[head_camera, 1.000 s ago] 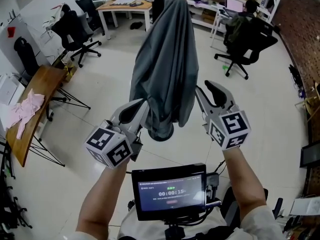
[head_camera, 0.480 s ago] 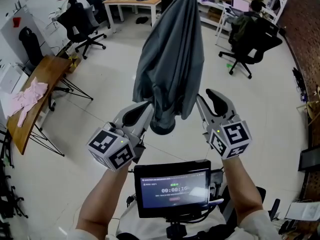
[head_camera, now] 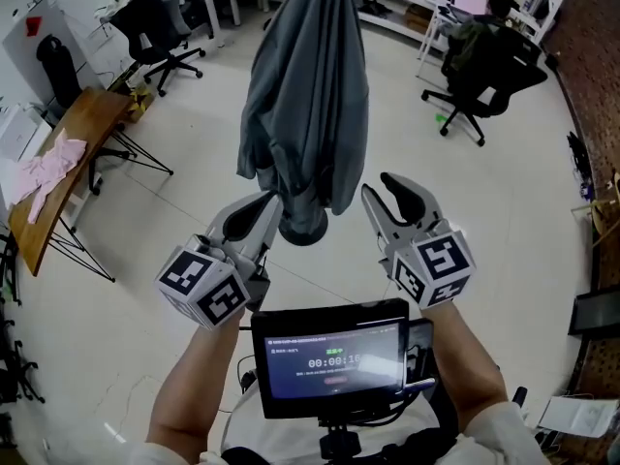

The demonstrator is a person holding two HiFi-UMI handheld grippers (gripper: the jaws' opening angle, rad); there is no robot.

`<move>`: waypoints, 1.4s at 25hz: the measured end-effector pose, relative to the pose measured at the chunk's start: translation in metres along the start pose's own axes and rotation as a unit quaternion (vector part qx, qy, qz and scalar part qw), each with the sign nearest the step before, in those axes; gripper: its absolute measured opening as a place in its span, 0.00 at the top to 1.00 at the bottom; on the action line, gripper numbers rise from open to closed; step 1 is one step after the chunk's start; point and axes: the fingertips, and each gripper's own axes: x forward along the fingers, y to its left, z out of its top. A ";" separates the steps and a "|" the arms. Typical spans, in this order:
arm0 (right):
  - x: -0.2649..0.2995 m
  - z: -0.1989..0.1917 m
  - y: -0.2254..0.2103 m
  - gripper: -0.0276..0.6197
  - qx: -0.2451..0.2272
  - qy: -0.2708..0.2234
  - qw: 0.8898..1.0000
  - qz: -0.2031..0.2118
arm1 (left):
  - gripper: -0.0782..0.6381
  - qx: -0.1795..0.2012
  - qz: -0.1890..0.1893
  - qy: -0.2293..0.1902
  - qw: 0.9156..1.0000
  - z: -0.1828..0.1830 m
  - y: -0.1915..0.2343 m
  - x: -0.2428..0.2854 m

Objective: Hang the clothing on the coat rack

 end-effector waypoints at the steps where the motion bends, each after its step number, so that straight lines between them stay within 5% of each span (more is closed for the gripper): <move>1: -0.002 -0.002 -0.001 0.72 0.002 0.000 1.000 0.004 | 0.89 -0.001 0.004 0.000 1.000 -0.002 -0.003 0.001; 19: -0.041 -0.026 0.012 0.81 0.031 0.017 0.994 0.102 | 0.89 -0.010 0.027 0.003 1.000 -0.028 -0.056 0.009; 35: -0.062 -0.024 0.024 0.94 0.040 0.012 0.991 0.124 | 0.89 -0.007 0.024 0.015 1.000 -0.039 -0.087 0.002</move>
